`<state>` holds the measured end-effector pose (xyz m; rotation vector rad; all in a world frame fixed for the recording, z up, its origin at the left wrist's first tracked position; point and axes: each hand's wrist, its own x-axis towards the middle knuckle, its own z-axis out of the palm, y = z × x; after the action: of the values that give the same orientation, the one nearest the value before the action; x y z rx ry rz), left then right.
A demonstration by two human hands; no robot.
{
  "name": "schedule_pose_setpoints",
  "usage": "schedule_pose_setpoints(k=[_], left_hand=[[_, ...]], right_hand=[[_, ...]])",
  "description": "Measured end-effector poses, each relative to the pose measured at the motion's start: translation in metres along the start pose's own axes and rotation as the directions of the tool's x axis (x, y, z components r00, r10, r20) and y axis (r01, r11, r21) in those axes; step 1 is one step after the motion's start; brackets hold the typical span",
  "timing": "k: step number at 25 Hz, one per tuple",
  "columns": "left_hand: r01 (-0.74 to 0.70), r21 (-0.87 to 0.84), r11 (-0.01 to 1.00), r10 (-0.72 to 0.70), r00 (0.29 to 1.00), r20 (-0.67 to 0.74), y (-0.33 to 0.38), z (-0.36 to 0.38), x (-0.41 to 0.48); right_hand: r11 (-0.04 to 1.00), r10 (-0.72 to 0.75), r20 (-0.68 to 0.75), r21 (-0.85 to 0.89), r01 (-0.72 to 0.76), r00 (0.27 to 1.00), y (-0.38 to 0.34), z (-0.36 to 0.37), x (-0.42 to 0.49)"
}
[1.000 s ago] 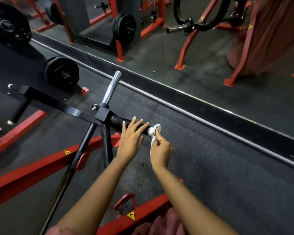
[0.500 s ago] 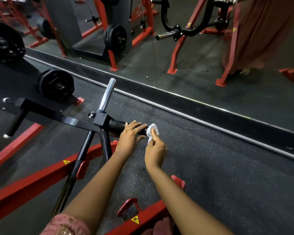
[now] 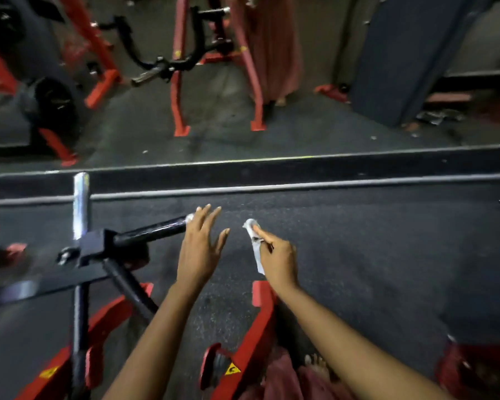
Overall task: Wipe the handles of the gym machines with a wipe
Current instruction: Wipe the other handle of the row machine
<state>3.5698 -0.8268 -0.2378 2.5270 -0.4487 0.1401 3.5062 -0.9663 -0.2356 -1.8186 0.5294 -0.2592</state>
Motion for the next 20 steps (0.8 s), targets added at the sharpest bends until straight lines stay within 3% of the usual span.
schedule_pose_setpoints(k=[3,5,7,9,13,15,20], left_hand=[[-0.257,-0.049,0.965,0.26,0.928,0.266,0.044,0.019,0.008],[-0.388,-0.114,0.915,0.395,0.797,0.457,0.077,0.043,0.013],[-0.506,-0.183,0.843,0.513,0.654,0.556,0.117,0.068,0.007],[-0.594,-0.25,0.765,0.61,0.542,0.578,0.155,0.09,-0.005],[-0.723,-0.437,0.535,0.779,0.222,0.586,0.248,0.132,-0.058],[-0.742,-0.535,0.404,0.83,0.052,0.555,0.292,0.144,-0.094],[-0.684,-0.711,0.166,0.866,-0.244,0.437,0.383,0.169,-0.181]], right_hand=[[0.997,0.075,-0.204,0.034,-0.07,0.976,-0.002,-0.053,-0.019],[0.991,0.132,-0.347,0.026,-0.131,0.929,0.005,-0.094,-0.036],[0.976,0.17,-0.492,-0.034,-0.215,0.854,0.023,-0.136,-0.06],[0.945,0.192,-0.597,-0.102,-0.311,0.779,0.038,-0.17,-0.085],[0.884,0.25,-0.79,-0.049,-0.464,0.56,0.061,-0.235,-0.156],[0.854,0.277,-0.867,0.024,-0.52,0.415,0.068,-0.261,-0.194],[0.801,0.315,-0.944,0.206,-0.562,0.102,0.083,-0.307,-0.277]])
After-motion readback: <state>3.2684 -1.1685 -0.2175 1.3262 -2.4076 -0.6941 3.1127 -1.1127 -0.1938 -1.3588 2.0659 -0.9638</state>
